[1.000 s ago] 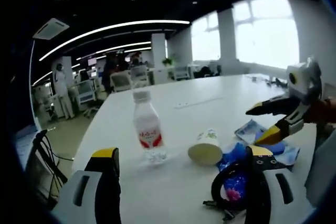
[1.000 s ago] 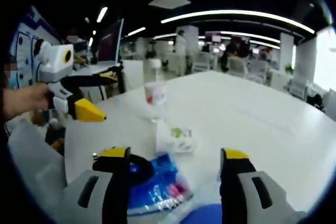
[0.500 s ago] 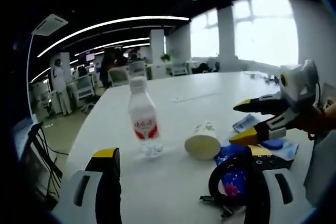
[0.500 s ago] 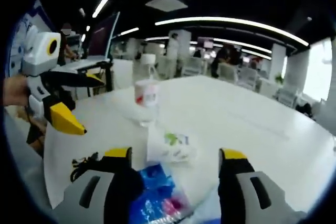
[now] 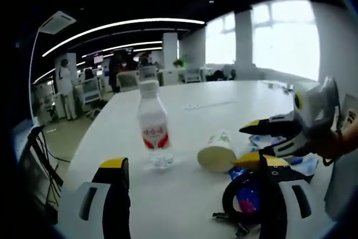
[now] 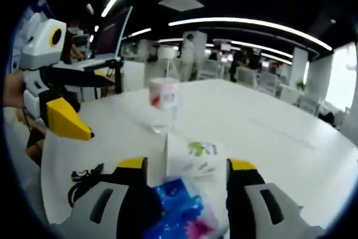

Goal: Arrange the tabletop items into an orderly group along one side of the table until the central work area is clear of visible clutter.

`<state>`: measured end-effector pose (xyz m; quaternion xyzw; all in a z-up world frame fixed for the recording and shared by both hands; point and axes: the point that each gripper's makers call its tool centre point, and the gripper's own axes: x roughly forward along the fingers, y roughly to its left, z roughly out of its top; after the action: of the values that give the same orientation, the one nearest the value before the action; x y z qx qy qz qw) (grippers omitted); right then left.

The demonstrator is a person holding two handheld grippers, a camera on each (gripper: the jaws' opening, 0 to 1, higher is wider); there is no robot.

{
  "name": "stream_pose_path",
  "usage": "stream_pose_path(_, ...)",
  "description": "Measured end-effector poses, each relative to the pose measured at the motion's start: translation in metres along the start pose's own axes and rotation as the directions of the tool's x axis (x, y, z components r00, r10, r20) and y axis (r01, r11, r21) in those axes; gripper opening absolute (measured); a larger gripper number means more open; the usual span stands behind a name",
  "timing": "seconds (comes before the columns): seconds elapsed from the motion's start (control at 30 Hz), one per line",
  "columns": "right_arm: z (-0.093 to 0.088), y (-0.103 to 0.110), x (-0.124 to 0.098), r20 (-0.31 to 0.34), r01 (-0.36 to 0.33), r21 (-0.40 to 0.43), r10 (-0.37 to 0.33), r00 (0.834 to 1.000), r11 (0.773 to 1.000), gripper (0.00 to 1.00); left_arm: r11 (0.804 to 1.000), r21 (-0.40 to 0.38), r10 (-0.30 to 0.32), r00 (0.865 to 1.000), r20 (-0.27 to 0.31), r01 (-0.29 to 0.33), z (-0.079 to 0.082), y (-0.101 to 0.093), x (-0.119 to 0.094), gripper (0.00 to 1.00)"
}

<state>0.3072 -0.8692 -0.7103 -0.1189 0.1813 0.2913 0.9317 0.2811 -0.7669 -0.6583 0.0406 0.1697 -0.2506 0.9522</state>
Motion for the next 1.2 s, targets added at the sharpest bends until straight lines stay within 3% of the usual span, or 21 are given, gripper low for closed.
stream_pose_path(0.43,-0.003,0.0,0.012,-0.007,0.07,0.013,-0.069,0.998,0.997,0.38,1.0,-0.015,-0.026,1.0,0.006,0.027,-0.001,-0.007,-0.001,0.95)
stream_pose_path(0.53,-0.003,0.0,0.013,-0.01,0.073,0.001,-0.073,0.997,0.997,0.31,0.997,-0.06,-0.055,0.998,0.039,0.058,0.004,-0.014,0.0,0.95)
stream_pose_path(0.6,-0.003,-0.001,0.013,-0.01,0.084,-0.038,-0.084,0.996,0.996,0.27,0.997,-0.055,-0.057,0.998,0.036,0.059,0.004,-0.014,0.0,0.95)
stream_pose_path(0.8,-0.001,-0.003,0.008,-0.014,0.084,-0.03,-0.085,0.996,0.996,0.14,0.996,-0.063,-0.064,0.996,0.058,0.068,0.007,-0.018,0.001,0.96)
stream_pose_path(1.2,0.004,-0.014,0.001,-0.012,0.115,-0.071,-0.116,0.993,0.991,0.02,0.996,-0.057,-0.07,0.996,0.053,0.073,0.006,-0.024,0.003,0.97)
